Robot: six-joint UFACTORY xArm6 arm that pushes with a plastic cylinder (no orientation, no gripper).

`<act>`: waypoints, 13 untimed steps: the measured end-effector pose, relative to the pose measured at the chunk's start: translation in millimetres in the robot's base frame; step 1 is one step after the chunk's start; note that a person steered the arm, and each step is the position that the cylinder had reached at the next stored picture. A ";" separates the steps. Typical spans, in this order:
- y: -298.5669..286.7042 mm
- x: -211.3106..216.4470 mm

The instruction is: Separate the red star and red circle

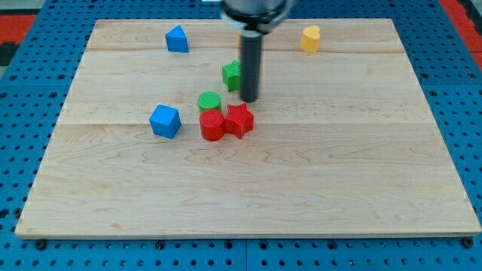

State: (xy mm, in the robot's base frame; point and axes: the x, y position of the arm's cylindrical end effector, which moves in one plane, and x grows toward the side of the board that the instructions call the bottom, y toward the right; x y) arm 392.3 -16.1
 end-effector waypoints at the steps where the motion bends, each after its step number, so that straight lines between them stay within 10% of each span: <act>1: -28.4 -13.2; 4: -14.4 -46.8; 9: 76.3 46.0; 11: 43.3 17.5; 13: 15.7 87.1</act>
State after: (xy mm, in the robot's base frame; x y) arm 479.4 -0.4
